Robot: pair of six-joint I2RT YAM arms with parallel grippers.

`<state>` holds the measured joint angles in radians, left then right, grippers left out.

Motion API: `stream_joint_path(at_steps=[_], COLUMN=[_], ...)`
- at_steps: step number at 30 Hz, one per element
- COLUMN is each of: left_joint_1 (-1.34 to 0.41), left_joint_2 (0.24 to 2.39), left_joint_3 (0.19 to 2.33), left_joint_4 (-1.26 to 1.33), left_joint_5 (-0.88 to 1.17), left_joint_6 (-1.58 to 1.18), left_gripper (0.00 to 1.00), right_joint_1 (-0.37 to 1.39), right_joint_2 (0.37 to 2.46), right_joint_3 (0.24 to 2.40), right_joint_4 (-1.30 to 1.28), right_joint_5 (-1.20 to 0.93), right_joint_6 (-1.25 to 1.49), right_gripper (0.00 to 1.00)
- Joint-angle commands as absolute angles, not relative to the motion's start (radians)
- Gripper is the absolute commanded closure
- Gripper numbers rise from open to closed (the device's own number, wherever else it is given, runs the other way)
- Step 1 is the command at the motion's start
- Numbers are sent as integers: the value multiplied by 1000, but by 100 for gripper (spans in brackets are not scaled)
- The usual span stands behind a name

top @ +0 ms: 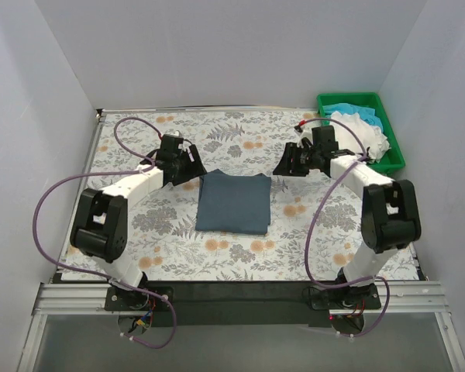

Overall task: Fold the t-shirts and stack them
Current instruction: Fold the tshirt, then neatly place the folded tshirt to the corner

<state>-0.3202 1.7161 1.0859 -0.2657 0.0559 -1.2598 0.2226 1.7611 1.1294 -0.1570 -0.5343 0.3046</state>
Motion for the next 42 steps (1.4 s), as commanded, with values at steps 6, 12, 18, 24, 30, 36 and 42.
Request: stream_joint_path(at_steps=[6, 12, 18, 24, 30, 36, 42], left_joint_1=[-391, -465, -466, -482, -494, -463, -272], left_joint_2=[1462, 1483, 1586, 1672, 1720, 1732, 1813], left_joint_3=[953, 905, 946, 956, 934, 942, 1057], left_joint_4=[-406, -413, -430, -433, -428, -465, -482], left_joint_5=[-40, -49, -81, -115, -121, -210, -248], left_joint_6=[-1203, -1239, -1304, -1350, -1376, -1387, -1266], left_gripper=[12, 17, 39, 50, 62, 100, 100], right_joint_1=[232, 232, 232, 232, 230, 232, 232], right_joint_2=[1396, 1221, 1123, 1000, 936, 937, 1009], right_joint_3=[1016, 965, 957, 914, 856, 857, 896], right_joint_4=[-511, -649, -736, -755, -755, -750, -736], right_joint_5=[-226, -163, -207, -225, -261, -261, -210], right_joint_6=[196, 181, 147, 130, 121, 117, 118], right_gripper=[39, 27, 25, 25, 25, 25, 25])
